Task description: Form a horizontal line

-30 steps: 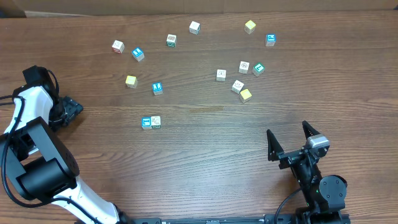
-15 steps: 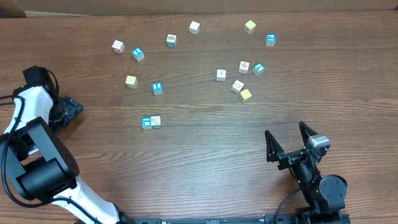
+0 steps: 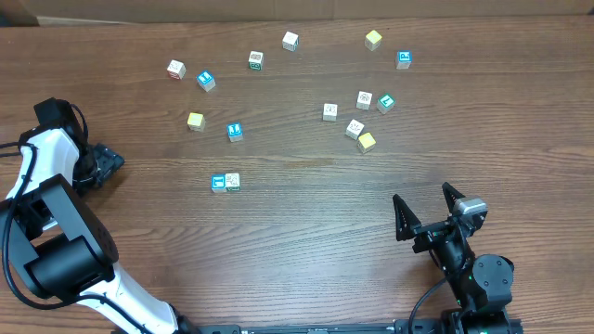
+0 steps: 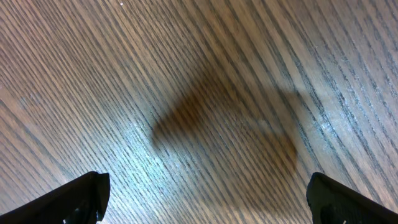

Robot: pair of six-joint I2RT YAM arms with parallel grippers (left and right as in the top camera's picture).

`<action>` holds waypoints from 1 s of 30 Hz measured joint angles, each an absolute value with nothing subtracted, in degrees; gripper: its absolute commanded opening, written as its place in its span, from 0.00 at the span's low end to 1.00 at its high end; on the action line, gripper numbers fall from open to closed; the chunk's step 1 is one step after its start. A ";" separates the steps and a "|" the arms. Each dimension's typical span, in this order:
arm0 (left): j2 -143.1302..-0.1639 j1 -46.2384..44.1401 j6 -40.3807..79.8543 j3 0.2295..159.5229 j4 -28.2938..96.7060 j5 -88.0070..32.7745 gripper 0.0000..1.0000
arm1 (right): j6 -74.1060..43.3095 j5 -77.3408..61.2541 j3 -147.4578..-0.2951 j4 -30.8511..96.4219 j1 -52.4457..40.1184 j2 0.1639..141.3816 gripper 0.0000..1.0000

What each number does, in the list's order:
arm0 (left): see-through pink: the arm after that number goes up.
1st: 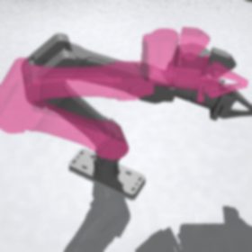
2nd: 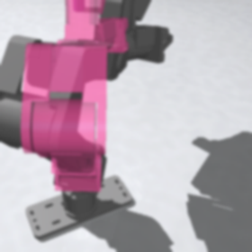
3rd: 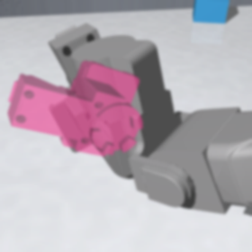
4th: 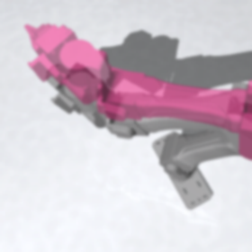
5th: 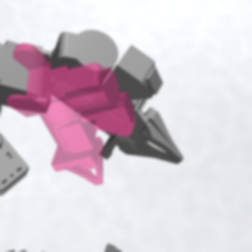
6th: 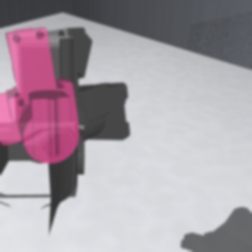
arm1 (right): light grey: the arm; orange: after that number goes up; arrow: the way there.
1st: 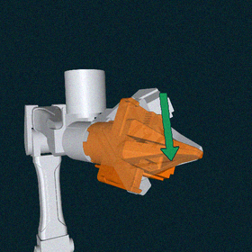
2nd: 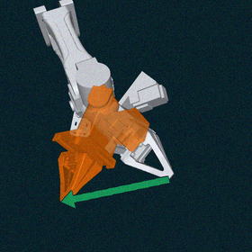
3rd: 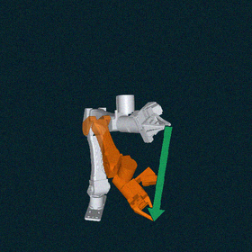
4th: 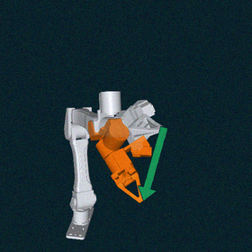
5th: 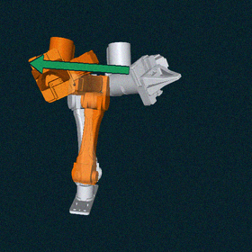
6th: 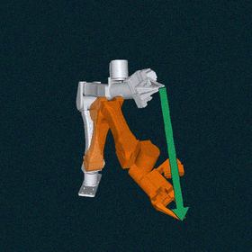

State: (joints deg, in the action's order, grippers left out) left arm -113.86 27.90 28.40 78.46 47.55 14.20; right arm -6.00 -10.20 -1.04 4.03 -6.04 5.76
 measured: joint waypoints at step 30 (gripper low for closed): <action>-113.84 27.90 28.40 78.41 47.53 14.17 1.00 | -4.84 -11.20 -61.60 41.50 -6.07 49.47 1.00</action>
State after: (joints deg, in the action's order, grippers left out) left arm -113.84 27.90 28.40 78.41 47.53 14.17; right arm -4.84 -11.20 -61.60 41.50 -6.07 49.47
